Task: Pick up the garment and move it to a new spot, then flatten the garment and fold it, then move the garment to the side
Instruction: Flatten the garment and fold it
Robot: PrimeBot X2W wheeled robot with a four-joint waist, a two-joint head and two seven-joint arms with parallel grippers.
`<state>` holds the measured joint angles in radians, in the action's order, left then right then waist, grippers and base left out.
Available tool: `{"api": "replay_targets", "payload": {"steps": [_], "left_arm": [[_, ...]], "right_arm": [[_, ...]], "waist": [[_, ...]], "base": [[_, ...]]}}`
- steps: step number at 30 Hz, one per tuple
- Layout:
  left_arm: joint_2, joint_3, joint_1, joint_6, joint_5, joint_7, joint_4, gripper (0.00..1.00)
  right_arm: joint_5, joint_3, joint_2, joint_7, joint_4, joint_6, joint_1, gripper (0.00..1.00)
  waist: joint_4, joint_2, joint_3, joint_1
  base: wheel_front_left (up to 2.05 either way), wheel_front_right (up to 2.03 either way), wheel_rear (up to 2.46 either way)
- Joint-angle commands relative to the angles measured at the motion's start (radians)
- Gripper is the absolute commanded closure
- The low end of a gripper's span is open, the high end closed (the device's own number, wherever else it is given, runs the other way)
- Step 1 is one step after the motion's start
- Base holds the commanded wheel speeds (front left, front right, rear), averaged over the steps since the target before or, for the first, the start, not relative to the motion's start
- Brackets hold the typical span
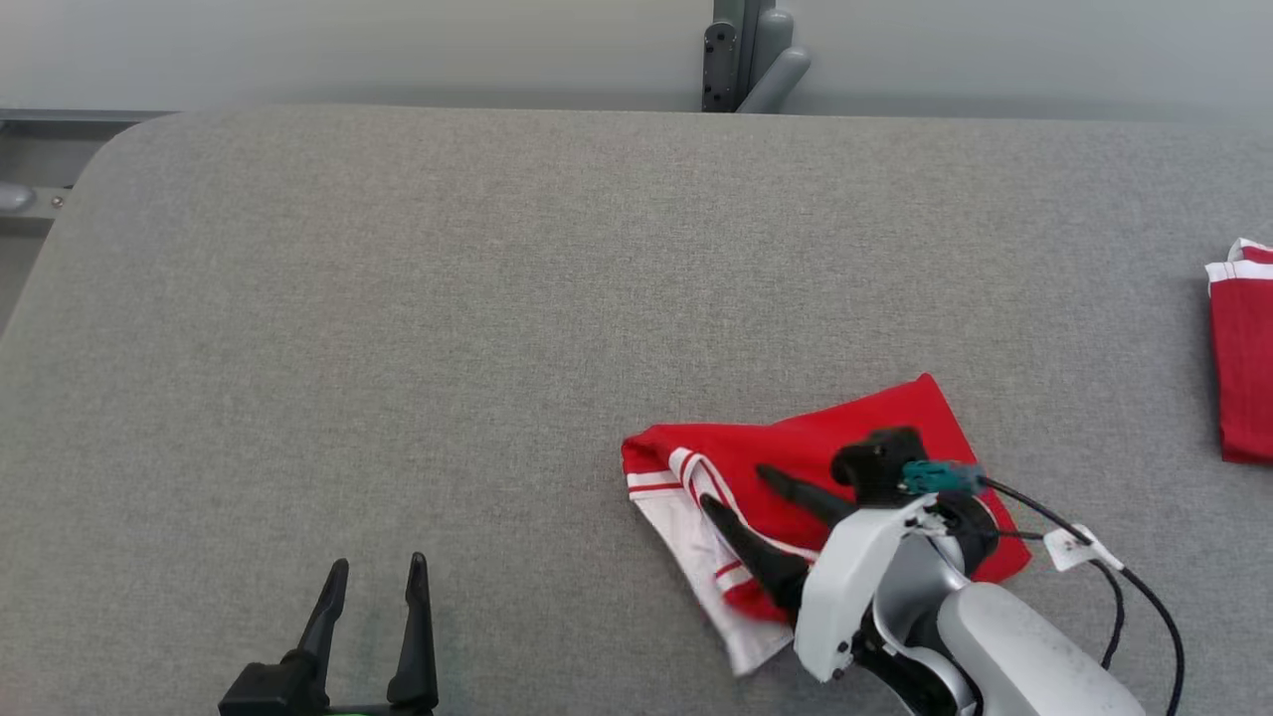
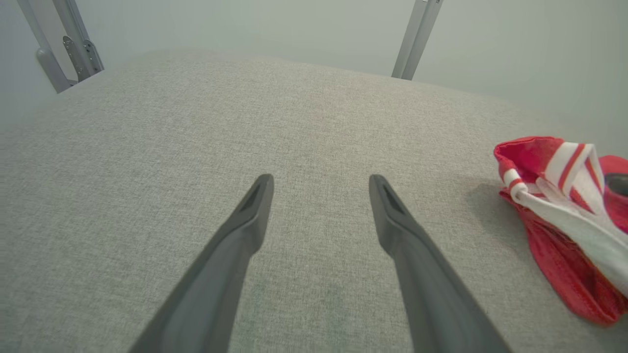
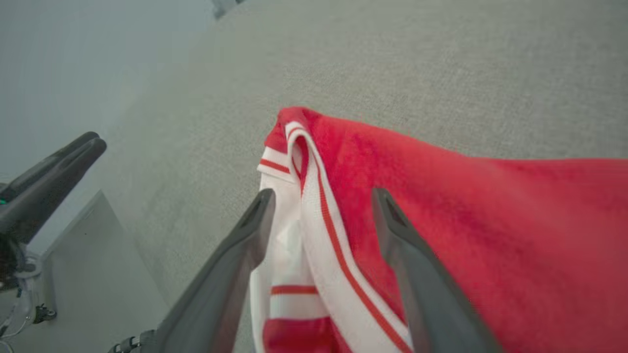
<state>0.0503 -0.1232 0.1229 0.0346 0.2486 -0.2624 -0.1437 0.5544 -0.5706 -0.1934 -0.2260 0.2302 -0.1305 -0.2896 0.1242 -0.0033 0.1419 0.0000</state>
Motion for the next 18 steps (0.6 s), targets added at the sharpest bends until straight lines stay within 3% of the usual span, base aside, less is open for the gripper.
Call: {"api": "replay_targets", "payload": {"steps": [1,10,14,18], "left_arm": [[0.001,0.008,0.013,0.001,0.004,-0.003,-0.005,0.0],[0.001,0.026,0.031,0.002,0.005,-0.003,-0.004,0.0],[0.001,0.03,0.036,0.003,0.003,-0.003,0.001,0.0],[0.001,0.038,0.045,0.0,-0.02,-0.003,0.022,0.0]], "right_arm": [[-0.001,0.01,-0.007,0.02,-0.022,0.0,0.021,0.0],[-0.108,0.26,-0.059,0.286,-0.178,0.0,0.131,0.0],[-0.225,0.38,-0.082,0.412,-0.14,0.0,0.194,0.0],[-0.344,0.515,-0.056,0.488,-0.055,0.0,0.255,0.0]], "waist": [[-0.004,0.0033,-0.008,0.0],[-0.031,0.0033,-0.036,0.0],[-0.04,0.0033,-0.053,0.0],[-0.047,0.0033,-0.08,0.0]], "base": [[0.0,0.0,0.0],[0.0,0.0,0.0],[0.0,0.0,0.0],[0.0,0.0,0.0]]}}
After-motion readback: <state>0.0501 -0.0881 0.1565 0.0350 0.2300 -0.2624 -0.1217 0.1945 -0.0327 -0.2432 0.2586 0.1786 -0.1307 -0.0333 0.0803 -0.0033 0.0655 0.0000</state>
